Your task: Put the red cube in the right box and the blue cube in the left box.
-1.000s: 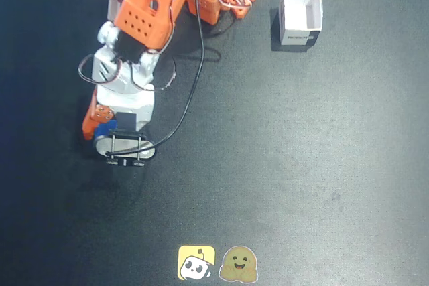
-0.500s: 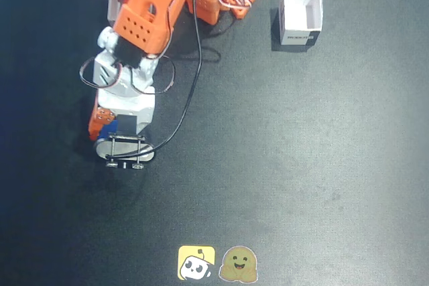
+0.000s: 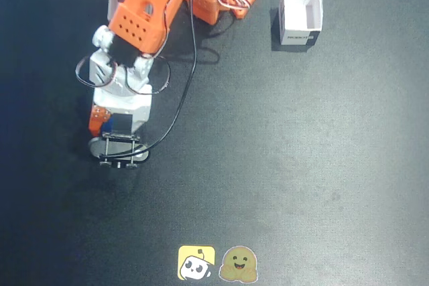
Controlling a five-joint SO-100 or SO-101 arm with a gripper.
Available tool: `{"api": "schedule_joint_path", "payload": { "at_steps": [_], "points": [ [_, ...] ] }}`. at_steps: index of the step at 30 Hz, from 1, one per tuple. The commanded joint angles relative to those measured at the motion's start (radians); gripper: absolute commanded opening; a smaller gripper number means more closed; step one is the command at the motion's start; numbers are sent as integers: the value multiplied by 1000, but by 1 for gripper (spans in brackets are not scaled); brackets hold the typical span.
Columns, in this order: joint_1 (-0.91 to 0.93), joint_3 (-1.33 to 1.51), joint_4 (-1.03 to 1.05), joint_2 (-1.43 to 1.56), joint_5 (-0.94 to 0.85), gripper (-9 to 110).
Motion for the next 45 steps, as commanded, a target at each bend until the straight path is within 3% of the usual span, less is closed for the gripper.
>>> {"api": "schedule_joint_path", "payload": {
  "at_steps": [1, 23, 33, 45],
  "points": [
    [5, -54, 63, 114, 15, 9],
    [-66, 40, 523, 718, 141, 9],
    [-374, 74, 730, 953, 253, 9],
    [-741, 101, 747, 985, 328, 10]
  ]
}}
